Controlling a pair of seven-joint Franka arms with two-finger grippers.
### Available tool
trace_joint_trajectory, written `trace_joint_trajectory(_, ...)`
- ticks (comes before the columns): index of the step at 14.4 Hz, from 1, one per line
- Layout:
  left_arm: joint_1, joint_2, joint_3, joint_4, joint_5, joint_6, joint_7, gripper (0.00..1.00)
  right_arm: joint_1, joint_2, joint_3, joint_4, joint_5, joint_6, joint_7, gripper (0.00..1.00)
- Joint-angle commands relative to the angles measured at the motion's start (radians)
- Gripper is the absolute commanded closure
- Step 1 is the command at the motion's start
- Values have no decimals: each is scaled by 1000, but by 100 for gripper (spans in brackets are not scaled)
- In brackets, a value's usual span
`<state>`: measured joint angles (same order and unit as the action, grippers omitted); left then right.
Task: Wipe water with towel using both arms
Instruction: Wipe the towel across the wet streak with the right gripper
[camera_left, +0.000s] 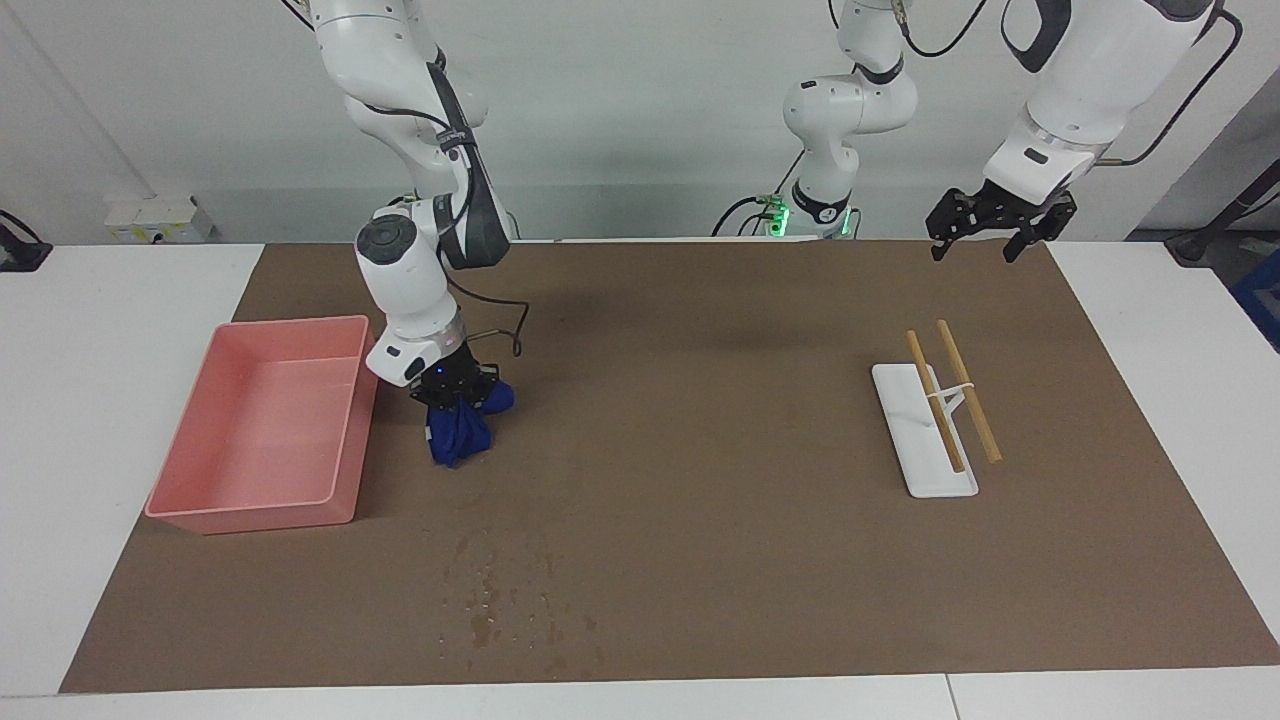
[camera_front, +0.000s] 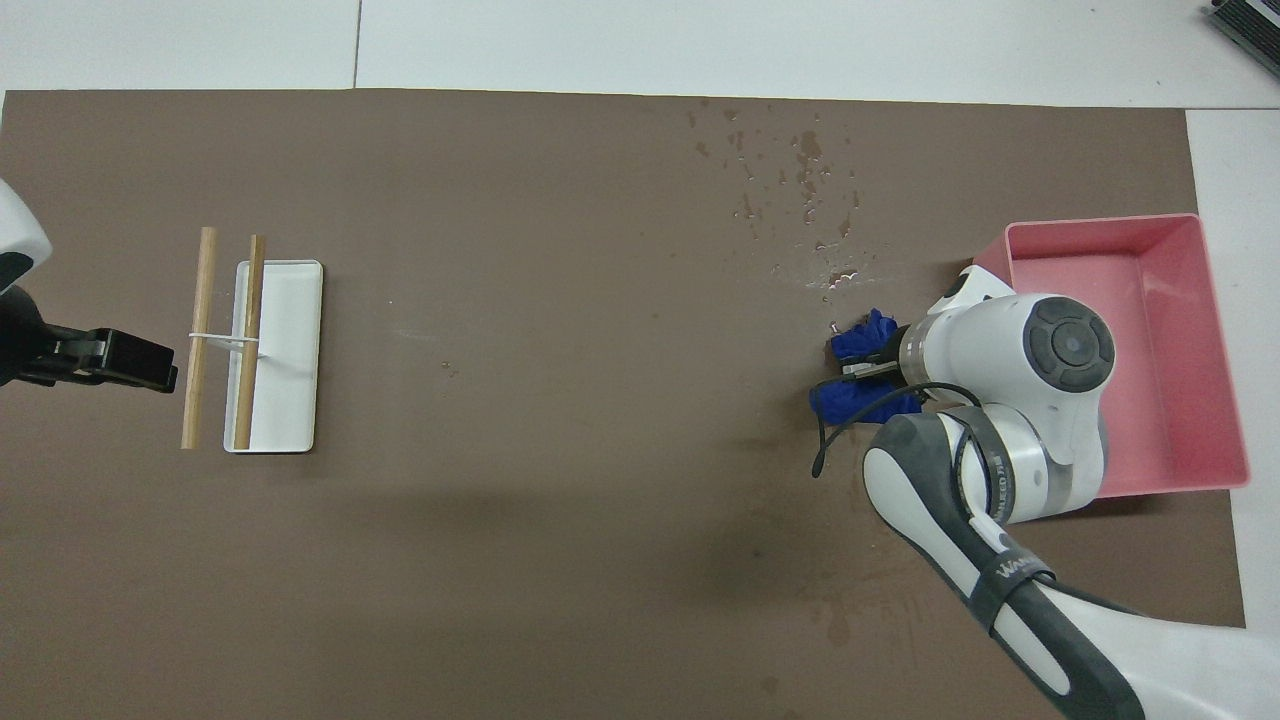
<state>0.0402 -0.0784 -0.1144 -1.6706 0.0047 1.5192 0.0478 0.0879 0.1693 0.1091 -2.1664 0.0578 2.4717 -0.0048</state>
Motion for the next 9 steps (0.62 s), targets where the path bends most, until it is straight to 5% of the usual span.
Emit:
trace_joint_trajectory(1, -6, -21, 9, -12, -11, -13, 10, 0, -7, 68, 11, 101, 19, 24, -24, 100)
trace_joint_trajectory(9, -6, -21, 9, -12, -11, -13, 12, 0, 24, 70, 12, 42, 22, -2, 83, 100)
